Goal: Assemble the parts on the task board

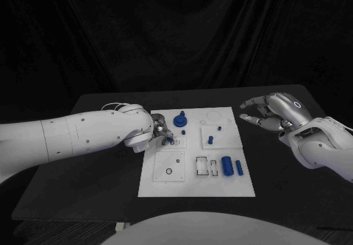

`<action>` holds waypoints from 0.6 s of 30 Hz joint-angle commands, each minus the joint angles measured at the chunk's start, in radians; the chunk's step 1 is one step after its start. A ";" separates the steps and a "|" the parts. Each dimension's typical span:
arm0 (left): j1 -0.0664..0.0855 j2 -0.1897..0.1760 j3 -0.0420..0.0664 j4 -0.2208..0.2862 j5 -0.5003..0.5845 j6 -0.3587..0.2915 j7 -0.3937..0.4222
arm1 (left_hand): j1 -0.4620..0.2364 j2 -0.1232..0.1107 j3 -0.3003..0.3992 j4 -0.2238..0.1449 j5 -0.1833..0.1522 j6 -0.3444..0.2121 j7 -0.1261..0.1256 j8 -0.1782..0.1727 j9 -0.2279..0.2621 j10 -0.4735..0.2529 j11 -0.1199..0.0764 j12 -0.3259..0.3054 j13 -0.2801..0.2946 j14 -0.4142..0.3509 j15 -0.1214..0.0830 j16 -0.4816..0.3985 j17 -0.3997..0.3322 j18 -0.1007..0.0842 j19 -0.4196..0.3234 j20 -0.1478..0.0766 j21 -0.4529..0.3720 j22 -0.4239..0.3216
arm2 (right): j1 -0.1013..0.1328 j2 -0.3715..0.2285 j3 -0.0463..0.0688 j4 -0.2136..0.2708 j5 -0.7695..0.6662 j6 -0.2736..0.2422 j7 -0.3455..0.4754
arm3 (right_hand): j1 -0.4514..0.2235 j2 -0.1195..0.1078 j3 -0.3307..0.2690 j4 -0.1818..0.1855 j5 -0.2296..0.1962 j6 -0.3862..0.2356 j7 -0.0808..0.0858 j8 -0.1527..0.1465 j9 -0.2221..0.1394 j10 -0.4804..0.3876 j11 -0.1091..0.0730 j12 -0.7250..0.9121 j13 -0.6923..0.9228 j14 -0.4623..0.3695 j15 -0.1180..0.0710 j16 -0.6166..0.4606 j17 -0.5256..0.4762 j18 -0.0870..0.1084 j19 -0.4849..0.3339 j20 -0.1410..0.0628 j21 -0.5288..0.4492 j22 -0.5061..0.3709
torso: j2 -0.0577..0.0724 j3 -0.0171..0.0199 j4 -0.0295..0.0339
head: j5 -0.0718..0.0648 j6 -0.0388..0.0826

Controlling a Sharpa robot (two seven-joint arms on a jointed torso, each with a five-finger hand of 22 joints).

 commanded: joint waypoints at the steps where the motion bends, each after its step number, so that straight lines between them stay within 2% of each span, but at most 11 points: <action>1: -0.006 0.002 -0.001 0.002 0.000 0.017 0.010 | 0.002 0.010 0.016 -0.012 -0.006 0.015 -0.019 0.004 0.001 0.104 -0.007 0.004 0.263 0.106 -0.009 0.003 0.263 -0.010 0.000 -0.007 -0.003 0.099 | -0.003 -0.001 0.001 0.000 0.000 0.001 -0.017 | 0.001 0.007 0.002 0.004 -0.001 0.005 -0.001 0.002 -0.001 0.103 0.008 0.003 0.263 0.105 0.007 0.000 0.257 -0.003 0.017 0.006 -0.006 0.204 | 0.000 0.0000 0.0003 | 0.000 0.000; 10: -0.009 0.002 -0.001 0.007 0.000 0.028 0.003 | 0.002 0.011 0.017 -0.011 -0.008 0.016 -0.019 0.005 0.001 0.104 -0.007 0.004 0.263 0.106 -0.009 0.003 0.263 -0.010 0.001 -0.008 -0.003 0.099 | -0.005 0.000 0.001 -0.001 0.000 0.003 -0.018 | 0.001 0.007 0.002 0.004 -0.001 0.005 -0.001 0.002 -0.001 0.103 0.008 0.003 0.263 0.105 0.007 0.000 0.257 -0.003 0.017 0.006 -0.006 0.204 | 0.000 0.0002 0.0014 | -0.001 0.000; 18: -0.012 0.000 -0.001 0.010 0.000 0.038 -0.004 | 0.001 0.011 0.017 -0.011 -0.008 0.017 -0.020 0.005 0.002 0.104 -0.008 0.004 0.263 0.106 -0.010 0.003 0.263 -0.011 0.004 -0.008 -0.001 0.103 | -0.007 -0.001 0.001 0.000 0.000 0.007 -0.023 | 0.001 0.007 0.003 0.004 -0.001 0.006 -0.001 0.001 -0.002 0.103 0.008 0.003 0.263 0.106 0.007 0.001 0.259 -0.003 0.019 0.006 -0.002 0.206 | -0.001 0.0006 -0.0002 | 0.000 0.000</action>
